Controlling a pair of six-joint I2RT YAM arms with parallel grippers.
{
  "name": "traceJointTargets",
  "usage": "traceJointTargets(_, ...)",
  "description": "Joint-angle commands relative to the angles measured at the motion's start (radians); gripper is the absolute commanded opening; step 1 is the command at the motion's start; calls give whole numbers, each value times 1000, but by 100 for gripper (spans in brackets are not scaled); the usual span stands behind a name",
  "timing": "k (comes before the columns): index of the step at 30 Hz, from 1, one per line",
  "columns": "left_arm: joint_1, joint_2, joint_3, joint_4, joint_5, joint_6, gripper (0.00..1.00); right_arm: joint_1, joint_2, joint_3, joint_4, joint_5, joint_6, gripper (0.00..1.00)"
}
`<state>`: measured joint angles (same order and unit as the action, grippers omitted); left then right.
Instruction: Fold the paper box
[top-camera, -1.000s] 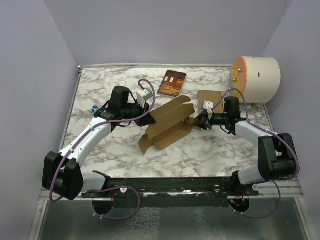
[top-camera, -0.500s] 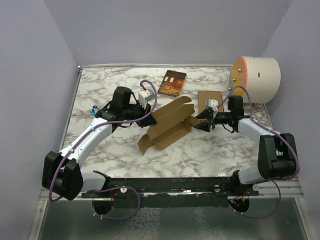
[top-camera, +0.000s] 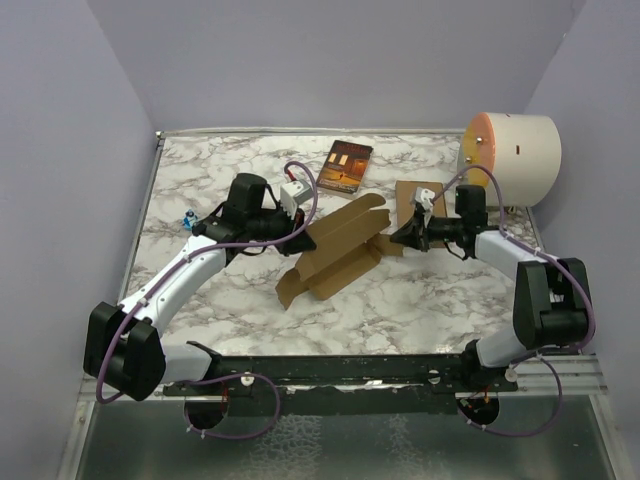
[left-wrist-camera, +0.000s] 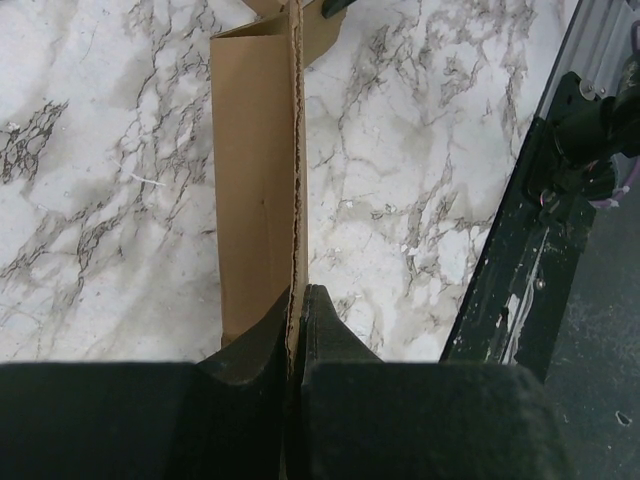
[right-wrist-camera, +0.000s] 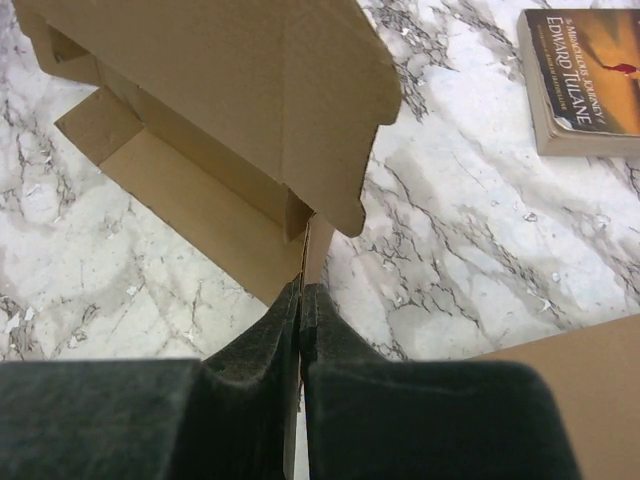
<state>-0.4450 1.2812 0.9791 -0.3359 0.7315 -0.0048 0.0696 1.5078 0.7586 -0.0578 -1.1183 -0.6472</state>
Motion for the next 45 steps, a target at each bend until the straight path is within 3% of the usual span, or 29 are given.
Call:
traceJointTargets(1, -4, -10, 24, -20, -28, -11, 0, -7, 14, 32, -7, 34, 26, 1)
traceJointTargets(10, -5, 33, 146, -85, -94, 106, 0, 29, -174, -214, 536, 122, 291, 1)
traceJointTargets(17, -6, 52, 246, -119, -115, 200, 0, 100, -157, -363, 902, 246, 369, 1)
traceJointTargets(20, -14, 41, 238, -109, -106, 209, 0, 137, -150, -392, 976, 275, 380, 1)
traceJointTargets(25, -60, 41, 146, -82, -104, 214, 0, 142, -167, -387, 922, 245, 324, 1)
traceJointTargets(32, -80, 28, 40, -38, -145, 202, 0, 142, -177, -292, 598, 254, 186, 1)
traceJointTargets(39, -80, 40, 50, -30, -141, 183, 0, 141, -169, -233, 409, 281, 108, 11)
traceJointTargets(45, -77, 26, 73, -33, -143, 160, 0, 107, -162, -188, 329, 322, 135, 14)
